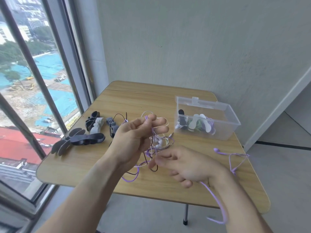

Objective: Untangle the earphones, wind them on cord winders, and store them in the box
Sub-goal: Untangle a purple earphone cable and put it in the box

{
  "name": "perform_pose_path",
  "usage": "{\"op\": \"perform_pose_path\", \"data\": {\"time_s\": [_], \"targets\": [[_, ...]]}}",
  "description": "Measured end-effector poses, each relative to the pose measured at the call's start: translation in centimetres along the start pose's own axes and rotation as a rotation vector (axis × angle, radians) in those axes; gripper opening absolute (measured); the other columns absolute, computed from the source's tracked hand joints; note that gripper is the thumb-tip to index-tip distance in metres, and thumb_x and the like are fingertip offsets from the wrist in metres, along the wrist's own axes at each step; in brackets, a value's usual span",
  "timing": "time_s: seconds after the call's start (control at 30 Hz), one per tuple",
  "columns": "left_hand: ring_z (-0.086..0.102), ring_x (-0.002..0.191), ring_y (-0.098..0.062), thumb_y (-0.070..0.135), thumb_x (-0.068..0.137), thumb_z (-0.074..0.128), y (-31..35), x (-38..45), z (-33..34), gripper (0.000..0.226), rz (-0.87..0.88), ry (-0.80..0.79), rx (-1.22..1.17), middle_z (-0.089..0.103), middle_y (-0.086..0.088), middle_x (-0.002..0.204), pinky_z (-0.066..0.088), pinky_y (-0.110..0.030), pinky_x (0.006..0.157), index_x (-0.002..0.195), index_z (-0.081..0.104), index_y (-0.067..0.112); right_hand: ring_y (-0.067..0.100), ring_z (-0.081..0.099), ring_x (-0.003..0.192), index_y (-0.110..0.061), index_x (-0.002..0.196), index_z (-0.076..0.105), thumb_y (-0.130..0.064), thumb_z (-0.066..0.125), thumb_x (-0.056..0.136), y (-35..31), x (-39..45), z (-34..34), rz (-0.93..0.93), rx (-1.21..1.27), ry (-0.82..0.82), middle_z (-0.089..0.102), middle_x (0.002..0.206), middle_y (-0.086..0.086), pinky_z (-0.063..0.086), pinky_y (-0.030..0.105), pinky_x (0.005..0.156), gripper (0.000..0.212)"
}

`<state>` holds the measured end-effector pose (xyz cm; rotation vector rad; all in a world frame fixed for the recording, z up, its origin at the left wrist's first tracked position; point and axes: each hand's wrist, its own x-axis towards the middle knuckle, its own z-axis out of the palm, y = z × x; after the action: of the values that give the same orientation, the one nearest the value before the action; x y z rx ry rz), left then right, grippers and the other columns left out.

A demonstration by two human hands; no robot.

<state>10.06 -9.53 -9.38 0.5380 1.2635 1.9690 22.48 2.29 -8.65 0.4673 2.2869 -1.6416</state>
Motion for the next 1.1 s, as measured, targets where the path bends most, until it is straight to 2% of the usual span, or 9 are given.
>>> {"op": "perform_pose_path", "data": {"time_s": [0.1,0.2,0.3,0.47,0.6,0.7,0.93,1.03,1.1], "targets": [[0.074,0.093,-0.014,0.004,0.097,0.058,-0.5,0.0,-0.3,0.017,0.091,0.053,0.291,0.077,-0.005,0.102,0.044,-0.011,0.051,0.112,0.066,0.007,0.007,0.018,0.044,-0.020,0.115,0.067,-0.034,0.044,0.107,-0.6,-0.1,0.4,0.019,-0.035,-0.073,0.023,0.051,-0.017,0.020,0.016,0.040,0.028],[0.073,0.092,-0.007,-0.001,0.092,0.064,-1.4,0.1,-0.6,0.021,0.184,0.019,0.694,0.078,0.004,0.098,0.057,-0.021,0.081,0.104,0.074,0.013,0.005,0.023,0.043,-0.016,0.113,0.069,-0.034,0.046,0.106,-0.9,-0.4,0.1,-0.015,-0.058,-0.066,0.026,0.049,-0.019,0.026,0.017,0.040,0.029],[0.071,0.084,0.000,0.005,0.091,0.066,-1.5,-0.1,-0.4,0.014,0.202,0.001,0.834,0.075,0.010,0.101,0.051,-0.010,0.074,0.097,0.077,0.010,0.011,0.024,0.045,-0.012,0.098,0.074,-0.032,0.053,0.103,-0.9,-0.8,-0.9,-0.095,-0.023,0.073,0.025,0.053,-0.012,0.031,0.021,0.042,0.030],[0.043,0.054,-0.017,0.005,0.092,0.053,-0.8,-0.1,-0.1,0.019,-0.064,-0.209,0.669,0.054,-0.005,0.063,0.031,-0.019,0.047,0.090,0.072,0.007,0.015,0.025,0.046,-0.015,0.081,0.077,-0.040,0.066,0.091,-0.3,-1.8,-3.0,-0.150,0.033,0.315,0.030,0.048,-0.006,0.033,0.025,0.046,0.030],[0.019,0.050,-0.015,0.024,0.077,0.048,-0.2,-0.5,0.2,0.022,-0.229,-0.309,0.504,0.029,-0.003,0.058,0.013,-0.025,0.046,0.067,0.064,0.013,0.017,0.029,0.046,-0.013,0.077,0.075,-0.038,0.068,0.087,-0.1,-2.3,-3.7,-0.150,0.013,0.450,0.045,0.043,-0.015,0.031,0.028,0.051,0.028],[0.013,0.053,-0.016,0.025,0.085,0.049,0.1,-0.6,0.4,0.026,-0.272,-0.222,0.318,0.021,0.000,0.061,0.009,-0.027,0.048,0.061,0.050,0.017,0.021,0.028,0.052,-0.012,0.082,0.075,-0.034,0.064,0.094,0.2,-2.0,-3.5,-0.152,-0.021,0.494,0.041,0.041,-0.017,0.032,0.034,0.055,0.028],[0.062,0.065,-0.012,0.011,0.104,0.038,0.1,0.2,-0.1,0.026,-0.093,0.026,-0.214,0.064,-0.002,0.080,0.028,-0.017,0.039,0.104,0.063,0.005,0.018,0.029,0.047,-0.023,0.090,0.073,-0.038,0.054,0.102,0.4,-0.5,-2.0,-0.100,-0.165,0.303,0.044,0.047,-0.018,0.032,0.028,0.050,0.028],[0.073,0.086,-0.011,0.008,0.102,0.047,0.0,0.2,0.0,0.020,-0.007,0.128,-0.151,0.075,-0.011,0.102,0.030,-0.013,0.037,0.108,0.064,-0.002,0.010,0.029,0.047,-0.024,0.098,0.073,-0.039,0.050,0.104,-0.2,-0.2,-0.7,-0.066,-0.303,0.134,0.050,0.059,-0.017,0.029,0.018,0.043,0.028],[0.073,0.078,-0.008,0.007,0.099,0.055,-0.1,0.1,-0.1,0.014,0.044,0.152,0.066,0.077,-0.011,0.101,0.031,-0.011,0.040,0.103,0.067,0.001,0.017,0.034,0.056,-0.029,0.100,0.072,-0.043,0.048,0.103,-0.8,-0.2,0.0,-0.056,-0.337,0.025,0.054,0.079,-0.006,0.032,0.021,0.046,0.027]]}}
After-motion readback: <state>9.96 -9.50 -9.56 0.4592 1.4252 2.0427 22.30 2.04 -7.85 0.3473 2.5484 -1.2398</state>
